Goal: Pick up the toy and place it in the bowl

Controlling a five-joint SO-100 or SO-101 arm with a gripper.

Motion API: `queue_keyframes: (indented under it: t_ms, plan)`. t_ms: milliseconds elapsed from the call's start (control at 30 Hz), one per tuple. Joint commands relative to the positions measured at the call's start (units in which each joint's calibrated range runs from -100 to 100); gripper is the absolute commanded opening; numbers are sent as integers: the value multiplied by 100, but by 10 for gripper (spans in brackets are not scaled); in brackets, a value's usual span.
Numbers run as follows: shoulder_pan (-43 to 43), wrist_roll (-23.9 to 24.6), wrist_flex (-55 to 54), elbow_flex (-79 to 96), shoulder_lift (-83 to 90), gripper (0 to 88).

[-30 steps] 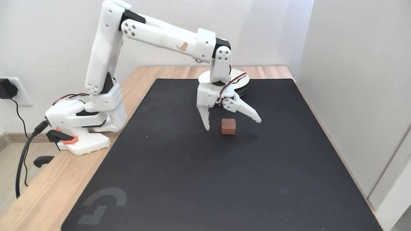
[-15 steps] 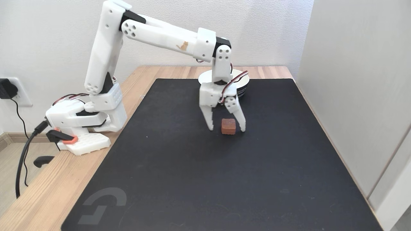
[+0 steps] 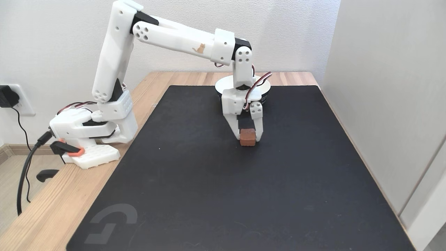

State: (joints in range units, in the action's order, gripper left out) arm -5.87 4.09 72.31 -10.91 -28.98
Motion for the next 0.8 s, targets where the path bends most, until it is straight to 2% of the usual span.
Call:
queue_keyframes:
  t_ms: [0, 200, 333, 367, 500, 533, 700, 767]
  plan:
    - [-70, 13, -186, 77, 426, 37]
    - [-547, 13, -491, 176, 2143, 34]
    - [-1090, 19, -1134, 1132, 3760, 34]
    - [-1283, 207, -1803, 1889, 4361, 33]
    - [-1726, 734, -3294, 3718, 5495, 24]
    - [-1944, 885, -4089, 4584, 5903, 24]
    - [-2362, 1209, -5935, 6504, 6245, 24]
    - [-2445, 1230, -6147, 6684, 6028, 24]
